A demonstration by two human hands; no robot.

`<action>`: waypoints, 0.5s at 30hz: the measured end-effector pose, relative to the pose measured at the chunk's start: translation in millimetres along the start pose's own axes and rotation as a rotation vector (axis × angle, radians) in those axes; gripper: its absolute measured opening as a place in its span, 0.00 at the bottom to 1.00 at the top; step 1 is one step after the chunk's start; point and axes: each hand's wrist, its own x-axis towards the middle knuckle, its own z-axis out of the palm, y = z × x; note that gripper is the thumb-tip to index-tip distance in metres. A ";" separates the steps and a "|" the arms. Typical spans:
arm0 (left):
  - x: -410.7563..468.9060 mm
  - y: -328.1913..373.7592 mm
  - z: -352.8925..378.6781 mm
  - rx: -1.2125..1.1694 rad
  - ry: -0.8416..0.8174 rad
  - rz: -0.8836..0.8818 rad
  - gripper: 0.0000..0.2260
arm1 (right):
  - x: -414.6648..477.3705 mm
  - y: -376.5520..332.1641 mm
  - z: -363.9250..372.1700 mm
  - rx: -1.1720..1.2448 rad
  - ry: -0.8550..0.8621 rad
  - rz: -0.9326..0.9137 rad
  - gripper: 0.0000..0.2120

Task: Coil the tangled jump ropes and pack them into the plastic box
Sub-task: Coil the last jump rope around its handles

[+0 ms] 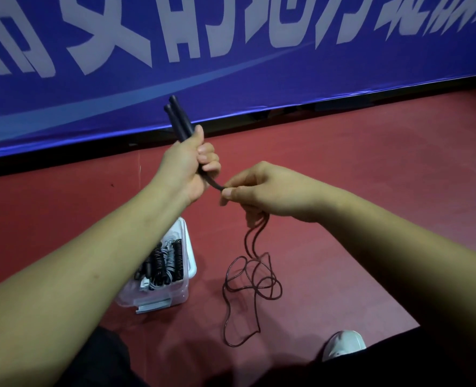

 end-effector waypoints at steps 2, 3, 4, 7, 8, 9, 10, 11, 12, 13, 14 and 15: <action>5.8 3.9 -6.2 0.092 0.045 0.080 0.13 | -5.1 -5.4 -8.0 0.000 -0.005 -0.021 0.09; 7.6 4.2 -8.6 0.158 0.071 0.114 0.12 | -7.4 -7.9 -12.8 0.004 -0.002 -0.029 0.09; 8.2 3.7 -9.9 0.230 0.093 0.138 0.12 | -9.2 -10.3 -17.5 0.003 0.006 -0.038 0.09; 7.2 0.9 -10.0 0.400 0.134 0.119 0.11 | -12.0 -14.4 -32.0 -0.004 0.062 -0.070 0.09; 7.6 0.2 -11.1 0.456 0.140 0.110 0.11 | -12.7 -14.9 -36.7 0.001 0.083 -0.077 0.08; 8.0 -0.3 -12.9 0.534 0.144 0.112 0.10 | -13.5 -14.8 -41.1 0.015 0.101 -0.081 0.07; 8.5 -0.9 -15.3 0.615 0.145 0.118 0.09 | -14.0 -14.3 -44.7 0.035 0.113 -0.085 0.06; 8.9 -1.1 -18.0 0.676 0.144 0.120 0.08 | -14.7 -14.4 -47.3 0.054 0.119 -0.093 0.06; 9.5 -1.6 -20.3 0.707 0.144 0.110 0.08 | -15.0 -14.4 -48.8 0.068 0.124 -0.105 0.06; 9.9 -1.9 -22.5 0.724 0.143 0.088 0.08 | -15.4 -14.7 -49.6 0.078 0.135 -0.120 0.07; 10.0 -2.5 -23.7 0.742 0.135 0.062 0.08 | -15.5 -14.6 -50.5 0.086 0.158 -0.133 0.07; 9.6 -3.2 -24.2 0.761 0.119 0.033 0.08 | -15.5 -13.9 -52.2 0.095 0.191 -0.138 0.08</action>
